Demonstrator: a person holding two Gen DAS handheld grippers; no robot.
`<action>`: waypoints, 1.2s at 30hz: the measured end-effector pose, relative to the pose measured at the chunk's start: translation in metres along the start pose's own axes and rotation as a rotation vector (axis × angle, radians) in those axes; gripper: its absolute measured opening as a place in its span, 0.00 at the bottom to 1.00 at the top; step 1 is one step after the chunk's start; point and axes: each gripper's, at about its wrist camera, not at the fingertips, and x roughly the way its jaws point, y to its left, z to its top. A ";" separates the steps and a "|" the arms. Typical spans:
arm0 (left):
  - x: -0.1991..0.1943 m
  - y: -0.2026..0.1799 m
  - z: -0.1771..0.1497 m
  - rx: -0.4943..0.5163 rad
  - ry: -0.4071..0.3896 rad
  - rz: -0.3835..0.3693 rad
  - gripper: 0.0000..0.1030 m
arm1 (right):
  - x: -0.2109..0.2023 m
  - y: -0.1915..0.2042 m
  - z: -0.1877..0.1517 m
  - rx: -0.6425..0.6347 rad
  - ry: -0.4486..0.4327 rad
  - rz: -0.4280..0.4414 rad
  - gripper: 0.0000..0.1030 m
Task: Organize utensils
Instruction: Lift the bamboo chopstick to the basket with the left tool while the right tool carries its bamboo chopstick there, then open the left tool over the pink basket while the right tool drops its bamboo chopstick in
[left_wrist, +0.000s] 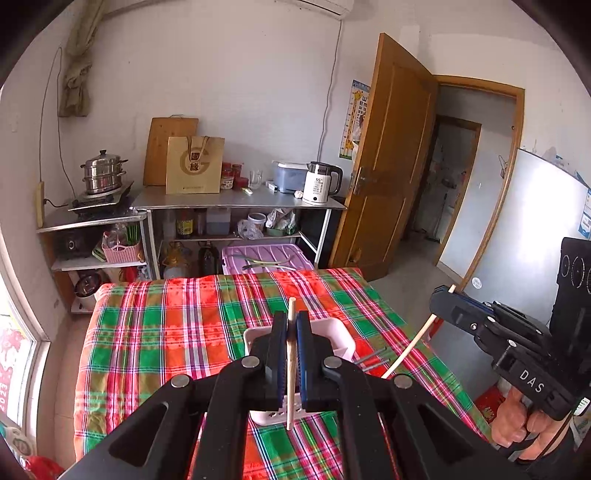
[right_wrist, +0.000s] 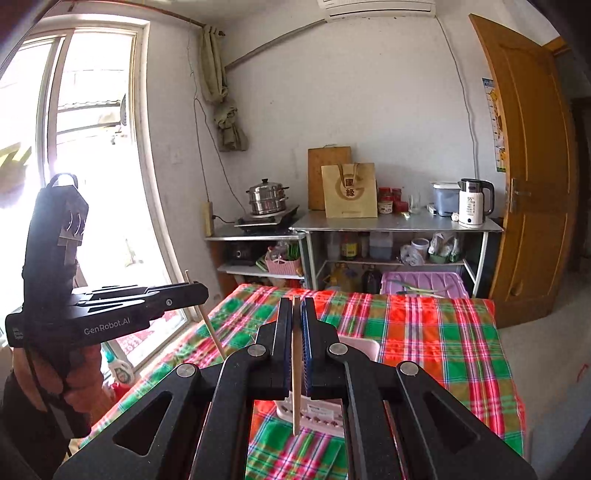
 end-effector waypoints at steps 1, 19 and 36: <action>0.002 0.001 0.005 0.001 -0.007 0.002 0.05 | 0.003 -0.001 0.004 0.007 -0.006 0.004 0.05; 0.077 0.025 -0.005 -0.047 0.018 -0.018 0.05 | 0.077 -0.041 -0.005 0.113 0.061 0.014 0.05; 0.106 0.039 -0.045 -0.050 0.105 -0.010 0.05 | 0.111 -0.045 -0.048 0.087 0.260 0.010 0.05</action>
